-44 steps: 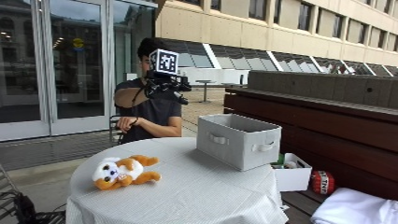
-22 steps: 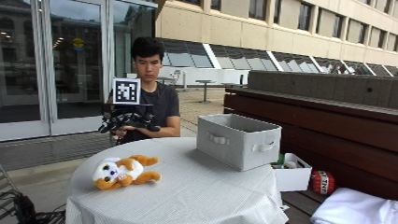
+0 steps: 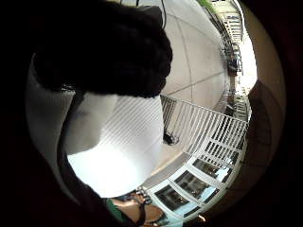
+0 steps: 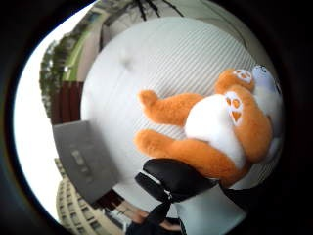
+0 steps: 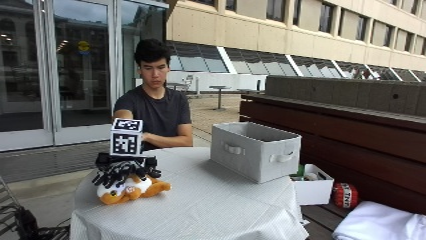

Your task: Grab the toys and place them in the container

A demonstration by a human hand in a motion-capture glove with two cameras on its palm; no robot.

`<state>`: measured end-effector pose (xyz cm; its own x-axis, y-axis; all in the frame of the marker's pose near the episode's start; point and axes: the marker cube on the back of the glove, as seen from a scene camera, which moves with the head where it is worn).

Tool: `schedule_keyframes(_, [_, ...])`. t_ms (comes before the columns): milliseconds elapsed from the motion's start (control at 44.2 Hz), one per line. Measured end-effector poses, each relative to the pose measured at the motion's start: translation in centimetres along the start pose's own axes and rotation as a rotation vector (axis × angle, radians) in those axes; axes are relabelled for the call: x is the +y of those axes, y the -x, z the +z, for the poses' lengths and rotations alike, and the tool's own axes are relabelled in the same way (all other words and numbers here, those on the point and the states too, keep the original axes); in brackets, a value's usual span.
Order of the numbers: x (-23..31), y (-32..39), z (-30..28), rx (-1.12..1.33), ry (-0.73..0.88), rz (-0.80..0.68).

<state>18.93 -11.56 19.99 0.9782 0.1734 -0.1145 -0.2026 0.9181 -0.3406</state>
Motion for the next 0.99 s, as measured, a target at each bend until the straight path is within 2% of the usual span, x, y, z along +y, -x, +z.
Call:
schedule_keyframes(294, [0.5, -1.2, 2.9, 0.116, 0.191, 0.026])
schedule_keyframes(384, [0.6, -1.3, 3.1, 0.119, 0.202, 0.042])
schedule_keyframes(565, [0.5, -1.4, 2.8, 0.072, 0.160, 0.046])
schedule_keyframes(769, [1.1, -2.1, 2.7, -0.040, 0.009, 0.069])
schedule_keyframes(995, [1.4, -2.5, 2.3, 0.002, -0.132, 0.085])
